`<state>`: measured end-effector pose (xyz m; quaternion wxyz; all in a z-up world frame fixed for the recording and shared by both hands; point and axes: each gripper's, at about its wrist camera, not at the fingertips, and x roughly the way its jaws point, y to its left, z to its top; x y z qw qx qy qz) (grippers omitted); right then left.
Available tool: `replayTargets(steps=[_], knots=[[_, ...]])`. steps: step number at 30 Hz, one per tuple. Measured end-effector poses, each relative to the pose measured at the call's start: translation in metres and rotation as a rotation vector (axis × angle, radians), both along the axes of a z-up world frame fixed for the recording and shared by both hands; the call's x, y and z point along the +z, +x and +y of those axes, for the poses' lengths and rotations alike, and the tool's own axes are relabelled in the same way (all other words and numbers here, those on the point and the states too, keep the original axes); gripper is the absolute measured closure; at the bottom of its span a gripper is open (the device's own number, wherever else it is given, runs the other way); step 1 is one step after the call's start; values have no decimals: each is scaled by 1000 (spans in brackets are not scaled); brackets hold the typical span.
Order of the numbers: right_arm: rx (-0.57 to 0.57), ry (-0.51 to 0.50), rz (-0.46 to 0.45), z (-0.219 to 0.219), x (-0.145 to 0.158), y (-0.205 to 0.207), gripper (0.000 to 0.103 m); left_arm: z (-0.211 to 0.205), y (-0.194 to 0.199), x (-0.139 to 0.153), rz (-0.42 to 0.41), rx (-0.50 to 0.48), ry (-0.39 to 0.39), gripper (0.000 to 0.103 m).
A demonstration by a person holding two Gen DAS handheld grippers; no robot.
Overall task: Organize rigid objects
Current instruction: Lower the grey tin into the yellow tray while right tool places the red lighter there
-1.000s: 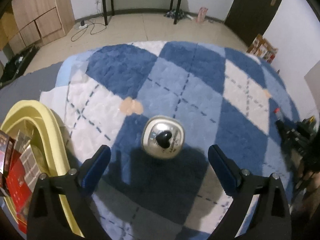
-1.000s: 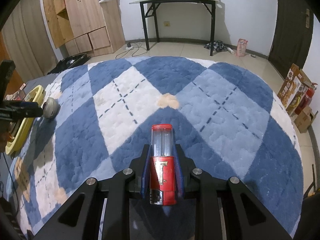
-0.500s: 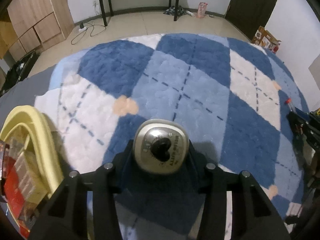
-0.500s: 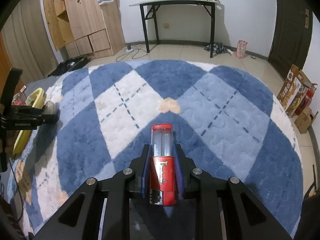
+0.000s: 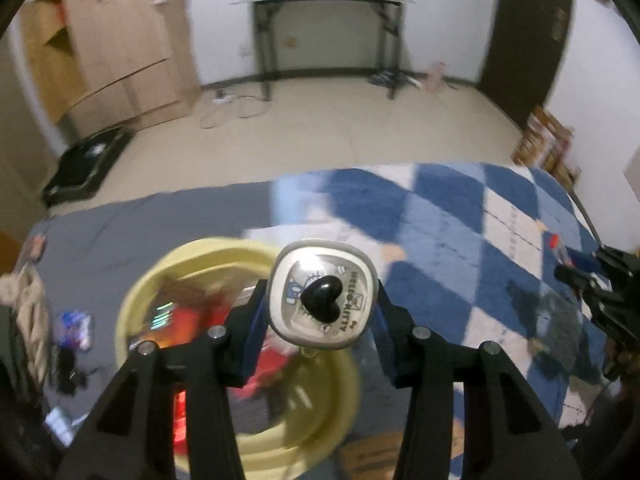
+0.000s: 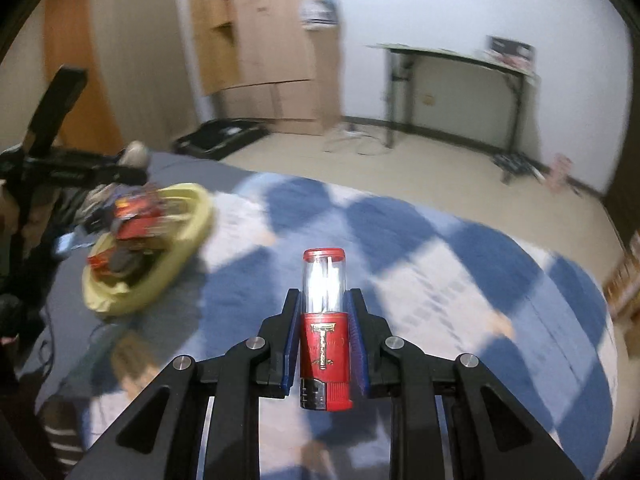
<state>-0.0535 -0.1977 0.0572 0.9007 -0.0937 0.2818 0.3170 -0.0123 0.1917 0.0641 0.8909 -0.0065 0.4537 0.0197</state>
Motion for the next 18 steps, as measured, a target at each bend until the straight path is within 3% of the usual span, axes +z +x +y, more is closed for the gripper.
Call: replayTargets(steps=[8, 18], knots=[[150, 21, 1, 77, 29, -12, 81, 88, -62, -4, -7, 127, -34, 54], [269, -9, 74, 183, 13, 3, 81, 141, -98, -38, 17, 175, -84, 54]])
